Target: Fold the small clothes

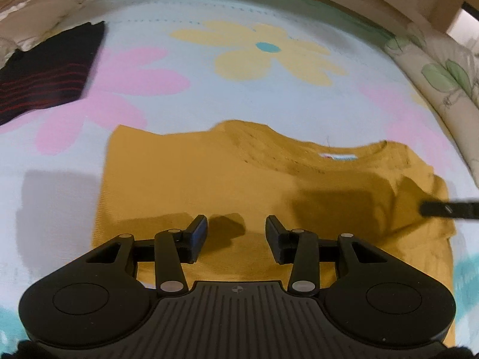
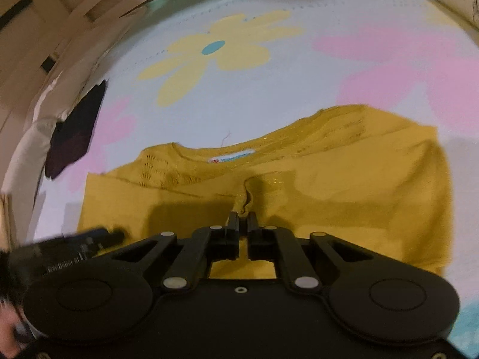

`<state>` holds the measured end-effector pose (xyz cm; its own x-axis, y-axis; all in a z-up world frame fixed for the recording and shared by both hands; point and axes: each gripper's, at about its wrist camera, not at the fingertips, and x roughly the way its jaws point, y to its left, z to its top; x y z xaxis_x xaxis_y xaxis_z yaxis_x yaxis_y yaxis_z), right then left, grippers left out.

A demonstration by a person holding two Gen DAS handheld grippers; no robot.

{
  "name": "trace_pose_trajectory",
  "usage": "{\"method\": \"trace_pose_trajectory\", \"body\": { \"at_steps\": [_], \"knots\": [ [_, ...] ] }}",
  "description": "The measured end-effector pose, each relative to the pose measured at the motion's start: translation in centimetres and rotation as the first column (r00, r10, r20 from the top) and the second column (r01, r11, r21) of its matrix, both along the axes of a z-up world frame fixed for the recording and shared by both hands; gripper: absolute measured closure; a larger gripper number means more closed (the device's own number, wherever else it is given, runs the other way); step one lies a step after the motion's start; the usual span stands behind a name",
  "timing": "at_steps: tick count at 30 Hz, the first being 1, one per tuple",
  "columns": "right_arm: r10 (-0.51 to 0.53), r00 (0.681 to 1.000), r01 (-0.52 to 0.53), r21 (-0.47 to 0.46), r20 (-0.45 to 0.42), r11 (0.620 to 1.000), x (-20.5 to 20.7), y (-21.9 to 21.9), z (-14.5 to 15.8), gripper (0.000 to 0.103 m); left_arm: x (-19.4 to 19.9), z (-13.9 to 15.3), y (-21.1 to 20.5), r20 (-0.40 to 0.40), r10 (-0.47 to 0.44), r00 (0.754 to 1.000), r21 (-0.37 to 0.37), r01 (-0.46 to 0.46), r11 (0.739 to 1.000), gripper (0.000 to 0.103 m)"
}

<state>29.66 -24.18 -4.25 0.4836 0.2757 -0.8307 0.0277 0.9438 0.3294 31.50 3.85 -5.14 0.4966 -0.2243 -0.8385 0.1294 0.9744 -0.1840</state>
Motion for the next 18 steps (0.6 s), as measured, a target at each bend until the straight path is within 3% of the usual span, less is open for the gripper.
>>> {"method": "trace_pose_trajectory", "body": {
  "at_steps": [4,5,7,9,10,18],
  "knots": [
    [0.050,0.997,-0.053,-0.045,-0.060,0.998,-1.4,-1.9,0.3,0.089,0.5,-0.4,0.9,-0.021,0.040,0.999,-0.015,-0.040,0.999,0.061],
    [0.047,0.995,-0.052,-0.049,-0.086,0.997,-1.7,-2.5,-0.2,0.083,0.6,-0.6,1.0,-0.029,0.050,0.998,-0.014,-0.051,0.999,0.061],
    [0.000,0.997,-0.005,-0.061,-0.077,0.998,-1.9,-3.7,-0.7,0.081,0.8,-0.8,1.1,-0.039,0.059,0.997,-0.009,-0.059,0.998,0.061],
    [-0.040,0.998,0.038,-0.042,-0.052,0.998,-1.9,-4.5,-0.8,0.049,0.8,-0.9,1.2,-0.040,0.058,0.998,-0.007,-0.058,0.998,0.061],
    [-0.055,0.998,0.054,-0.016,-0.037,0.998,-1.8,-4.8,-0.9,0.043,0.9,-0.9,1.3,-0.038,0.056,0.998,-0.007,-0.056,0.998,0.061],
    [-0.076,0.996,0.079,0.043,-0.049,0.996,-0.3,-4.0,-3.6,0.043,1.3,-0.5,3.7,-0.036,0.094,0.995,-0.021,-0.095,0.995,0.061]
  ]
}}
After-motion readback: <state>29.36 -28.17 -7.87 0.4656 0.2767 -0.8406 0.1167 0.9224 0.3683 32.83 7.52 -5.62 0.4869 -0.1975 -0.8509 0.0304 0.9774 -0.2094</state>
